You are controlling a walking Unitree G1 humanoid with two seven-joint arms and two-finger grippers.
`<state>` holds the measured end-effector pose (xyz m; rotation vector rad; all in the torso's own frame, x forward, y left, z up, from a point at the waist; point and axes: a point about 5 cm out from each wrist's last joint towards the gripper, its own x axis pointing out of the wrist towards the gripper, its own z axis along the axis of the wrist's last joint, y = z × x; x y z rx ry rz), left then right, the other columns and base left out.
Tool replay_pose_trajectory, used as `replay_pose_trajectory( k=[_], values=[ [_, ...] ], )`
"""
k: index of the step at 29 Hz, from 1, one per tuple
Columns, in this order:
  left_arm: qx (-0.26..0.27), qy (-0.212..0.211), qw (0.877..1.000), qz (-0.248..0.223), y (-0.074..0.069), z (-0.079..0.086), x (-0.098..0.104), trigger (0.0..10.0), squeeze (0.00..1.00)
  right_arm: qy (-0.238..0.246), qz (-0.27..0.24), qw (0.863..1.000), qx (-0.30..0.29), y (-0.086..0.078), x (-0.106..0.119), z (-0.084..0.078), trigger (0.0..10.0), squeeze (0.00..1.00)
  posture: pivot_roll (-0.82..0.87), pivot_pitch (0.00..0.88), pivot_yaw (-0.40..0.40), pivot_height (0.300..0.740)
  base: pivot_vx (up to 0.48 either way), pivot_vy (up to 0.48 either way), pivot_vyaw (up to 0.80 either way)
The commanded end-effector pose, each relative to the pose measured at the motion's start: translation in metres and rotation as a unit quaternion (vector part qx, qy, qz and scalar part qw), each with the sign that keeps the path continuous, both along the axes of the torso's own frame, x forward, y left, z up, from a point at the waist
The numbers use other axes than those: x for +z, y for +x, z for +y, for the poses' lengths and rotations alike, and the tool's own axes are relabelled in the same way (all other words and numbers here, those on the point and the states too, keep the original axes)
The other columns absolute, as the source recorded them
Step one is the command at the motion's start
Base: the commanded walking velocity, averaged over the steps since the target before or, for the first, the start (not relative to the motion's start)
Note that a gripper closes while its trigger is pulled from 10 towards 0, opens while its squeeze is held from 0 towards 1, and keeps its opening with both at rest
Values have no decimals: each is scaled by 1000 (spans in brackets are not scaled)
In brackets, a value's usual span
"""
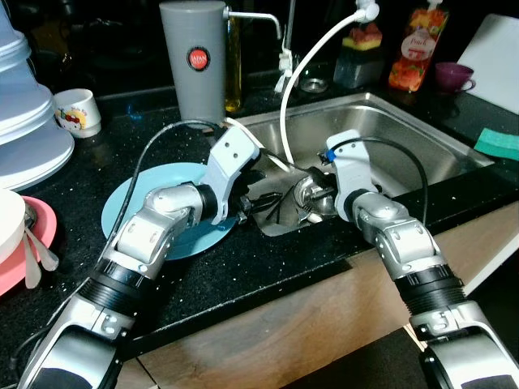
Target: Kitchen organization
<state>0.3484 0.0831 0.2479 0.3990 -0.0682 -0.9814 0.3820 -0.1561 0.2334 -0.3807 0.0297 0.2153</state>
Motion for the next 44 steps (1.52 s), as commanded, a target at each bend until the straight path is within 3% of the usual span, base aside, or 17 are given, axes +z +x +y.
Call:
replay_pose_trajectory(
  k=[1,4,5,6,8,9,13,15,16,18,20,21,24,26,30,38,44],
  values=[
    [-5,26,1000,-6,1,0,-3,10000,0,-16,34,999,9,-2,-15,2,10000,0,-25,77,52,740,0,0,0],
    [-4,29,1000,-8,1,0,-4,10000,0,-10,39,999,15,-3,-16,4,10000,8,-25,77,52,740,0,0,0],
    [-3,28,1000,-9,1,0,-4,10000,0,-4,40,999,16,-3,-16,5,10000,976,-24,78,53,740,0,0,0],
    [1,29,1000,-12,2,1,-3,10000,0,-3,38,999,15,-3,-15,5,10000,1000,-24,78,53,740,0,0,0],
    [9,26,999,-17,4,2,-1,10000,0,-1,28,1000,7,-2,-12,4,10000,1000,-24,78,53,740,0,0,0],
    [21,22,999,-27,7,4,2,10000,0,5,15,1000,0,-1,-8,3,10000,0,-23,78,54,740,0,0,0],
    [50,-21,996,-70,13,7,18,10000,0,62,-49,997,-11,1,11,2,10000,0,-23,78,54,740,0,0,0],
    [94,-68,989,-90,19,12,32,10000,0,152,-103,983,-20,-1,31,0,10000,0,-22,78,56,740,0,0,0],
    [94,-68,989,-90,19,12,32,10000,0,152,-103,983,-20,-1,31,0,10000,0,-22,78,56,740,0,0,0],
    [144,-112,977,-110,24,20,46,10000,0,240,-137,961,-30,-4,45,-5,10000,0,-27,80,58,740,0,0,0],
    [144,-112,977,-110,24,20,46,10000,0,240,-137,961,-30,-4,45,-5,10000,0,-27,80,58,740,0,0,0],
    [180,-139,966,-126,25,28,56,10000,0,294,-146,944,-34,-6,49,-10,10000,0,-29,81,58,740,0,0,0],
    [207,-163,956,-132,25,36,62,10000,0,343,-145,928,-27,-10,49,-12,10000,0,-30,83,58,740,0,0,0],
    [250,-208,935,-139,17,49,70,10000,0,405,-144,903,4,-20,46,-8,10000,0,-29,89,58,740,0,0,0],
    [285,-237,915,-160,-4,60,71,10000,0,412,-149,898,36,-35,43,7,10000,0,-31,93,58,740,0,0,0],
    [291,-244,915,-139,-23,58,50,10000,0,409,-140,900,52,-40,39,20,10000,0,-28,95,53,740,0,0,0],
    [303,-249,911,-128,-26,57,45,10000,0,412,-137,899,59,-42,41,23,10000,0,-33,82,51,740,0,0,0]
  ],
)
